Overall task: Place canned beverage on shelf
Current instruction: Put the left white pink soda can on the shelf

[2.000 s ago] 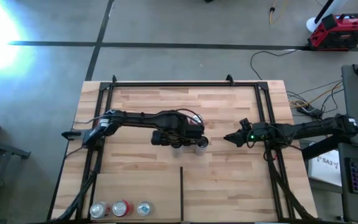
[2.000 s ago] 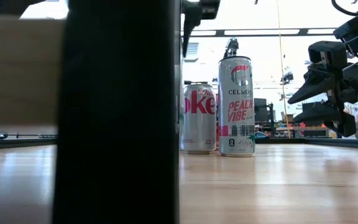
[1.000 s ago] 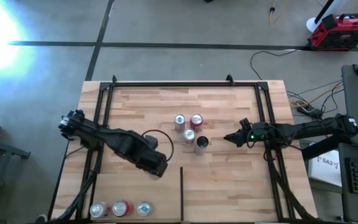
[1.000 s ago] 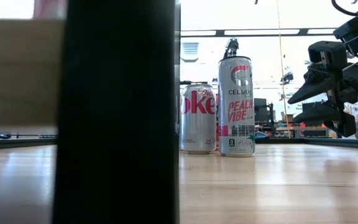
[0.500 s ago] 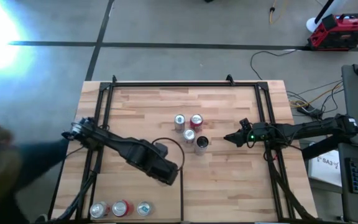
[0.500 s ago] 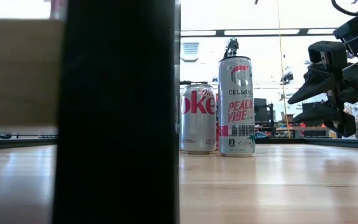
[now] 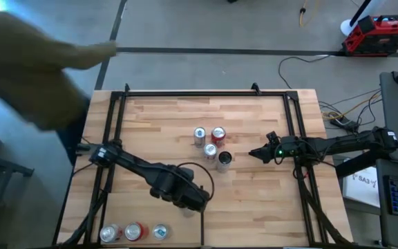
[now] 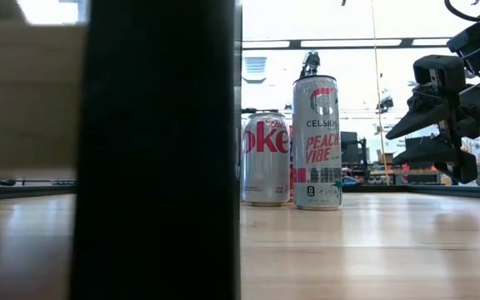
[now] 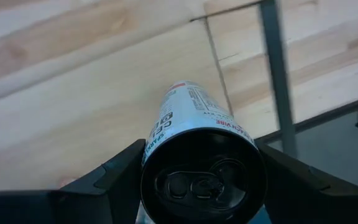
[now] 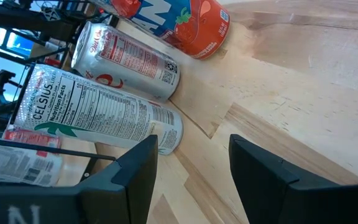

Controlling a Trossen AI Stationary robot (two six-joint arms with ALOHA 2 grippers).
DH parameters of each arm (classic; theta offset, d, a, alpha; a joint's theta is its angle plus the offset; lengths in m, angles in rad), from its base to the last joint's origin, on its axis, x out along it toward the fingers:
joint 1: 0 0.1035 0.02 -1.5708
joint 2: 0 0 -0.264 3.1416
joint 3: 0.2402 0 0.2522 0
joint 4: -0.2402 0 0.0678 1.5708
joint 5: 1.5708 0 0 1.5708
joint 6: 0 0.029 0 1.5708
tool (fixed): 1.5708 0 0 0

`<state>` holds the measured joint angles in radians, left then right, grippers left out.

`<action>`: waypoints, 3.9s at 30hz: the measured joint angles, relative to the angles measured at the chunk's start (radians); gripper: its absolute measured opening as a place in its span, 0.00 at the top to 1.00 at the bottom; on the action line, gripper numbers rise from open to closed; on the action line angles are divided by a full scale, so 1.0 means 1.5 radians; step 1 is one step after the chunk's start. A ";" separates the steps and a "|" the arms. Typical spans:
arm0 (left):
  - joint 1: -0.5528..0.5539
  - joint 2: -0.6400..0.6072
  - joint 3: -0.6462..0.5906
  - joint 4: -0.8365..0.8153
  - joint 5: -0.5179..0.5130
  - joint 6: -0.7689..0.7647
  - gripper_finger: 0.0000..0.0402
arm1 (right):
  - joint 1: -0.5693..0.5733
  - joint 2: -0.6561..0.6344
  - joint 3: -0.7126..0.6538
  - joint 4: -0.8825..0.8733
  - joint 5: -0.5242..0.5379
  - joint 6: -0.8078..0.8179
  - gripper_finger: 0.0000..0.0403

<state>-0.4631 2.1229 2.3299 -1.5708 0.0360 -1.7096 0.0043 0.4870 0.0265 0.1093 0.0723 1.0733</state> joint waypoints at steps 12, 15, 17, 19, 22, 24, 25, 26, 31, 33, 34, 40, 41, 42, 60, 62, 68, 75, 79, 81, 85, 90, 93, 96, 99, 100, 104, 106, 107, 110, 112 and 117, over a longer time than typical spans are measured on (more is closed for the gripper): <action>-0.033 0.000 0.000 0.006 0.000 -0.028 0.40 | 0.000 0.000 0.000 0.000 0.000 0.000 0.55; -0.040 0.000 0.000 0.007 0.001 0.002 0.40 | 0.000 0.000 0.000 0.000 0.000 0.000 0.55; -0.047 0.000 0.000 0.011 0.005 0.021 0.40 | 0.000 0.000 0.000 0.000 0.000 0.000 0.55; -0.055 0.000 0.000 0.015 0.004 0.038 0.40 | 0.000 0.000 0.000 0.000 0.000 0.000 0.55; -0.066 0.000 0.000 0.015 0.005 0.058 0.40 | 0.000 0.000 0.000 0.000 0.000 0.000 0.55; -0.073 0.000 0.000 0.018 0.005 0.066 0.40 | 0.000 0.000 0.000 0.000 0.000 0.000 0.55; -0.075 0.000 0.000 0.018 0.007 0.069 0.40 | 0.000 0.000 0.000 0.000 0.000 0.000 0.55; -0.078 0.000 0.000 0.018 0.007 0.069 0.40 | 0.000 0.000 0.000 0.000 0.000 0.000 0.55; -0.084 0.003 0.000 0.032 0.004 0.071 0.40 | 0.000 0.000 0.000 0.000 0.000 0.000 0.55; -0.084 0.007 0.000 0.044 0.002 0.079 0.39 | 0.000 0.000 0.000 0.000 0.000 0.000 0.55; -0.084 0.010 0.000 0.052 0.002 0.081 0.39 | 0.000 0.000 0.000 0.000 0.000 0.000 0.55; -0.079 0.024 0.000 0.074 0.005 0.084 0.39 | 0.000 0.000 0.000 0.000 0.000 0.000 0.55; -0.078 0.025 0.000 0.074 0.005 0.083 0.39 | 0.000 0.000 0.000 0.000 0.000 0.000 0.55; -0.077 0.025 0.000 0.074 0.005 0.081 0.39 | 0.000 0.000 0.000 0.000 0.000 0.000 0.55; -0.097 0.025 0.000 0.078 0.010 0.025 0.39 | 0.000 0.000 0.000 0.000 0.000 0.000 0.55; -0.098 0.025 -0.001 0.077 0.010 0.024 0.39 | 0.000 0.000 0.000 0.000 0.000 0.000 0.55; -0.097 0.027 -0.001 0.081 0.006 0.027 0.39 | 0.000 0.000 0.000 0.000 0.000 0.000 0.55; -0.099 0.028 -0.002 0.081 0.006 0.028 0.39 | 0.000 0.000 0.000 0.000 0.000 0.000 0.55; -0.100 0.028 -0.002 0.081 0.006 0.027 0.39 | 0.000 0.000 0.000 0.000 0.000 0.000 0.55; -0.100 0.028 -0.002 0.081 0.006 0.027 0.39 | 0.000 0.000 0.000 0.000 0.000 0.000 0.55; -0.100 0.031 -0.002 0.082 0.006 0.027 0.39 | 0.000 0.000 0.000 0.000 0.000 0.000 0.55; -0.100 0.041 -0.001 0.084 0.012 0.029 0.37 | 0.000 0.000 0.000 0.000 0.000 0.000 0.55; -0.100 0.042 -0.001 0.087 0.019 0.029 0.36 | 0.000 0.000 0.000 0.000 0.000 0.000 0.55; -0.100 0.042 -0.001 0.086 0.019 0.029 0.34 | 0.000 0.000 0.000 0.000 0.000 0.000 0.55; -0.100 0.042 -0.001 0.086 0.018 0.026 0.33 | 0.000 0.000 0.000 0.000 0.000 0.000 0.55; -0.100 0.043 -0.001 0.085 0.017 0.026 0.33 | 0.000 0.000 0.000 0.000 0.000 0.000 0.55; -0.100 0.043 -0.001 0.083 0.003 0.025 0.33 | 0.000 0.000 0.000 0.000 0.000 0.000 0.55; -0.100 0.042 -0.001 0.080 -0.002 0.024 0.33 | 0.000 0.000 0.000 0.000 0.000 0.000 0.55; -0.100 0.042 -0.001 0.079 -0.003 0.022 0.33 | 0.000 0.000 0.000 0.000 0.000 0.000 0.55; -0.100 0.042 -0.001 0.074 -0.013 0.014 0.33 | 0.000 0.000 0.000 0.000 0.000 0.000 0.55; -0.101 0.041 -0.001 0.070 -0.022 0.011 0.33 | 0.000 0.000 0.000 0.000 0.000 0.000 0.55; -0.106 0.041 0.014 0.046 -0.043 0.007 0.33 | 0.000 0.000 0.000 0.000 0.000 0.000 0.55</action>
<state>-0.6215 2.1838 2.3515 -1.5023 -0.0278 -1.6990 0.0041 0.4866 0.0261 0.1092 0.0720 1.0736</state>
